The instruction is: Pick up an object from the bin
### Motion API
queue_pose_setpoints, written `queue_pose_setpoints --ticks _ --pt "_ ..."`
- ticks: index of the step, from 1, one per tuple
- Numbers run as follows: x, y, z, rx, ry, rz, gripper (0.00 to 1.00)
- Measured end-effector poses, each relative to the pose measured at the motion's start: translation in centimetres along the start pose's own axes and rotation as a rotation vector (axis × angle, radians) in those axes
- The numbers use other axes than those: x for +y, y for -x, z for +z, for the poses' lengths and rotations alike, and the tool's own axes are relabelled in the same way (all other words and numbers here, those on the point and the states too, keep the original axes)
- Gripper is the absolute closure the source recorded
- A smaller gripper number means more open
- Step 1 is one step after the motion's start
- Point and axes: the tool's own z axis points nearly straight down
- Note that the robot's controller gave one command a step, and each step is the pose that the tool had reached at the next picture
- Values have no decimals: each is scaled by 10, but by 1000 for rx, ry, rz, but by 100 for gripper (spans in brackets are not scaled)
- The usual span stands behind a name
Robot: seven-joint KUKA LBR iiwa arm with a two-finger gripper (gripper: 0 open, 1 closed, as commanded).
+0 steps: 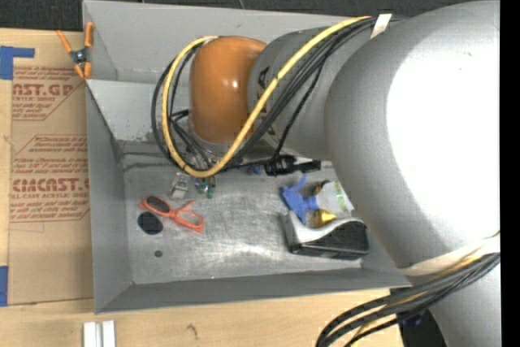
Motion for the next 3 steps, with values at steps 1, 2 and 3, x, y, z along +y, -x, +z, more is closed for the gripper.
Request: queue_pose_setpoints --ticks 1,2,3 --pt "-32 -17 -33 1 0 239 0" --pt "-53 -32 -52 2 -1 535 0" --pt "-57 -34 -56 1 0 568 0"
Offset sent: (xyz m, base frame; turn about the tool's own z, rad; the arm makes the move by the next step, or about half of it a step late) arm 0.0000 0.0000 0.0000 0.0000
